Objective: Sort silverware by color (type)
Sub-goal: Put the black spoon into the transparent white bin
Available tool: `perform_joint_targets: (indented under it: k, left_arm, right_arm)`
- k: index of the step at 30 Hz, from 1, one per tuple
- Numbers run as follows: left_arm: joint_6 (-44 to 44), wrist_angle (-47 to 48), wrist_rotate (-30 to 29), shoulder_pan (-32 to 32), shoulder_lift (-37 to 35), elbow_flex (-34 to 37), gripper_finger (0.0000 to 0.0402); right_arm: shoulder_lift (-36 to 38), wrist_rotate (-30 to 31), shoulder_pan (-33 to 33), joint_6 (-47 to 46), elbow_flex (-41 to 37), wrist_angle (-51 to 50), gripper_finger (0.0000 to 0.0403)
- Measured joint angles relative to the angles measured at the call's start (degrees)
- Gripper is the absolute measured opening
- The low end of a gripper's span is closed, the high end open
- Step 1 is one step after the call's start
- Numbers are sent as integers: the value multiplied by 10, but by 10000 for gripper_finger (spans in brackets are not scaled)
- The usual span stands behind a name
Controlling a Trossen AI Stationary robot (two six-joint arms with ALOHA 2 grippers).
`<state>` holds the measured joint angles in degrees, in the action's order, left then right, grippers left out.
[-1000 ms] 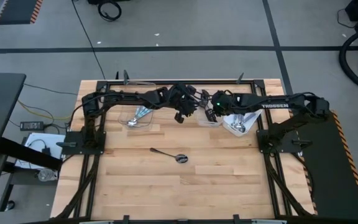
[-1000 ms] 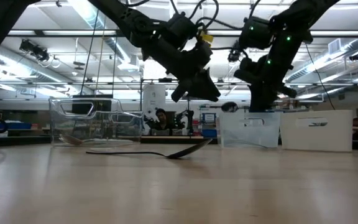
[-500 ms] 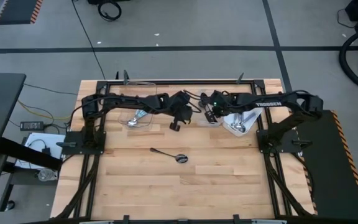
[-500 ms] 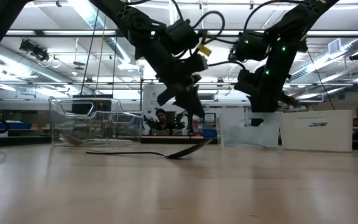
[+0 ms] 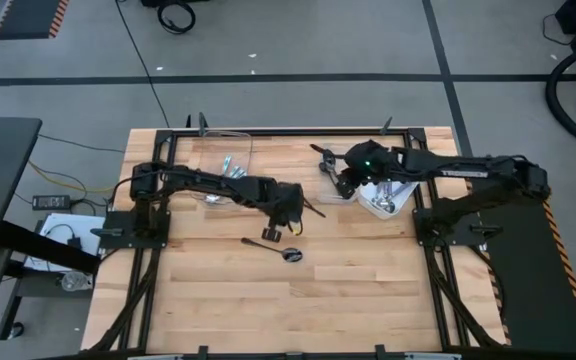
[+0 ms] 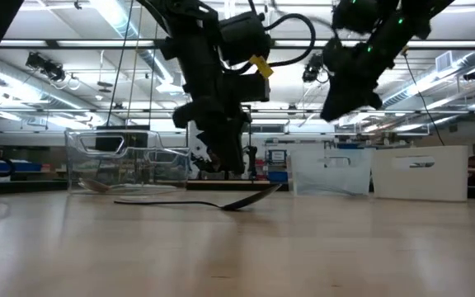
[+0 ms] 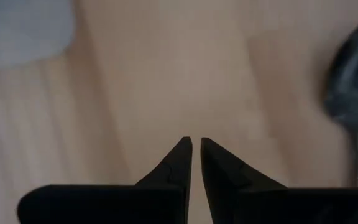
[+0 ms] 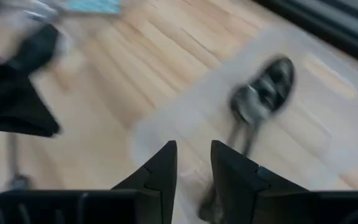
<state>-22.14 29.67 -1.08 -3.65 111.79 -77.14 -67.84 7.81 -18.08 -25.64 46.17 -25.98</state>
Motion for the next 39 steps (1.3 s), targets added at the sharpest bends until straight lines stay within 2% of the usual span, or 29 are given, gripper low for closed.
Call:
perform_joint_targets:
  k: [6,14,18,23,33,39]
  left_arm:
    - [86,15,0,41,0,0,49]
    - [159,40,0,90,0,0,134]
    - [176,59,1,116,0,0,158]
    - [215,65,-1,141,2,0,157]
    - [215,61,-59,147,26,-1,153]
    - [215,76,-60,144,41,0,153]
  right_arm:
    - [41,0,49,28,0,22,107]
    - [43,2,106,38,0,28,107]
    - [35,20,135,38,0,28,107]
    - [33,47,170,44,0,37,106]
    - [33,62,228,44,0,61,106]
    - [33,77,257,42,0,63,106]
